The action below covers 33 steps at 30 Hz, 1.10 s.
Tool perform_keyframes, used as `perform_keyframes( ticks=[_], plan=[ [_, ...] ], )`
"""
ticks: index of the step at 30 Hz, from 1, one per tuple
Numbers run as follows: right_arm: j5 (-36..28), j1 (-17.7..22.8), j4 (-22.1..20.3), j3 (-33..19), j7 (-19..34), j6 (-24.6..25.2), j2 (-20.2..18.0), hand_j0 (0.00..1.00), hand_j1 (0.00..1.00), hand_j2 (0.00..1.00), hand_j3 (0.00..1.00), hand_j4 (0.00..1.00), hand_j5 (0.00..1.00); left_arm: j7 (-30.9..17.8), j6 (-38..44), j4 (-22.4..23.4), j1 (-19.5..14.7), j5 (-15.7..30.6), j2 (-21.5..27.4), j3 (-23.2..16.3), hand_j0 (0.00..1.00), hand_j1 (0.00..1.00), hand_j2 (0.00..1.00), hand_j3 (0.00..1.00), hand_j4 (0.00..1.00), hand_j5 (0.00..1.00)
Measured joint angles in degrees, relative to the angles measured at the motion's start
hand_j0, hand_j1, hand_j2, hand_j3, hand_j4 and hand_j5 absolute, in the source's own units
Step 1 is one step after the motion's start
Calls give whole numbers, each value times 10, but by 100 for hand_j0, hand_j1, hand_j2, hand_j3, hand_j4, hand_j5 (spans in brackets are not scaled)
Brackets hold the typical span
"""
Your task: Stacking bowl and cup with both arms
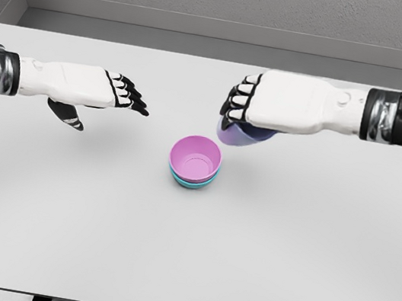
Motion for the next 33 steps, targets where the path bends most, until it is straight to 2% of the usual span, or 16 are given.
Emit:
perform_keyframes(
  ticks=[7, 15, 33],
  plan=[
    [0, -21, -1, 42, 1, 0, 33, 60, 60, 60, 60, 60, 60, 0, 0, 0, 0, 0, 0, 0, 100, 100, 100, 100, 100, 100],
    [0, -21, -1, 71, 1, 1, 54, 60, 60, 60, 60, 60, 60, 0, 0, 0, 0, 0, 0, 0, 100, 100, 100, 100, 100, 100],
    [12, -18, 25, 76, 1, 1, 70, 61, 61, 61, 61, 61, 61, 0, 0, 0, 0, 0, 1, 0, 100, 100, 100, 100, 100, 100]
  ],
)
